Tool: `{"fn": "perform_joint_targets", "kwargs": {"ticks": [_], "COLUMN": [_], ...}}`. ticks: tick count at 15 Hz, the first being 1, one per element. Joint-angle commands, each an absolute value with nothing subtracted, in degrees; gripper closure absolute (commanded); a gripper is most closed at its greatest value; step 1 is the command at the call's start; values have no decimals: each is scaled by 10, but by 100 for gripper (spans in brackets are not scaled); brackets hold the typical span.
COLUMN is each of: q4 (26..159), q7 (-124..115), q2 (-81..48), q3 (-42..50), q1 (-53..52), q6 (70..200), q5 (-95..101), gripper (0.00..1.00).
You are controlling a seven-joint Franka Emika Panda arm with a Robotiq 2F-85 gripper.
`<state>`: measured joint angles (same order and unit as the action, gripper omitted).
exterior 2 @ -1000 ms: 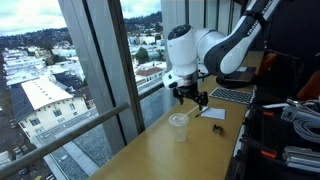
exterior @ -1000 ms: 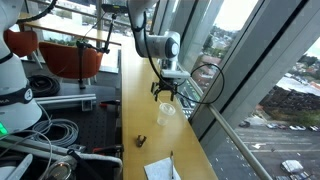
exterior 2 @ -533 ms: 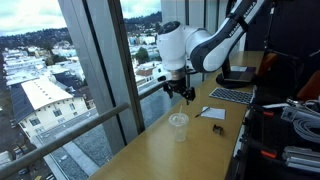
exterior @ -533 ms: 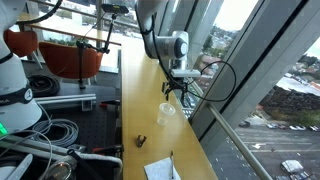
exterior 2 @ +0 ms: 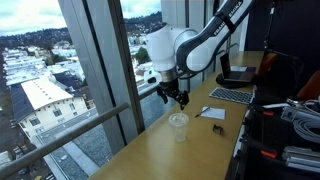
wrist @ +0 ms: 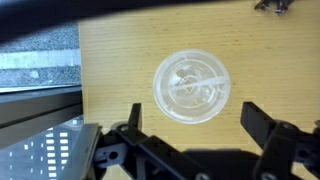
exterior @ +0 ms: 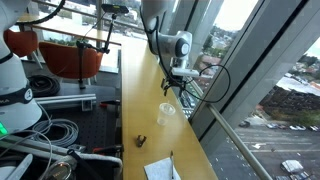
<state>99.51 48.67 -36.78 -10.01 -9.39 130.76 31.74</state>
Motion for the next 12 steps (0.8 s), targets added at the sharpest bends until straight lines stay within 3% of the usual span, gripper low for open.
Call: {"fn": "perform_joint_targets", "kwargs": {"ticks": [1,5,12], "q4": [972,971,999], "q7": [521,518,536], "q2": [-360,-350,-359], "q3": [-119,-112,-95], "q1": [-93,-98,-91], "q6": [1229,1192,1256], "q5": [241,232,265], "gripper": [0,0,0]}}
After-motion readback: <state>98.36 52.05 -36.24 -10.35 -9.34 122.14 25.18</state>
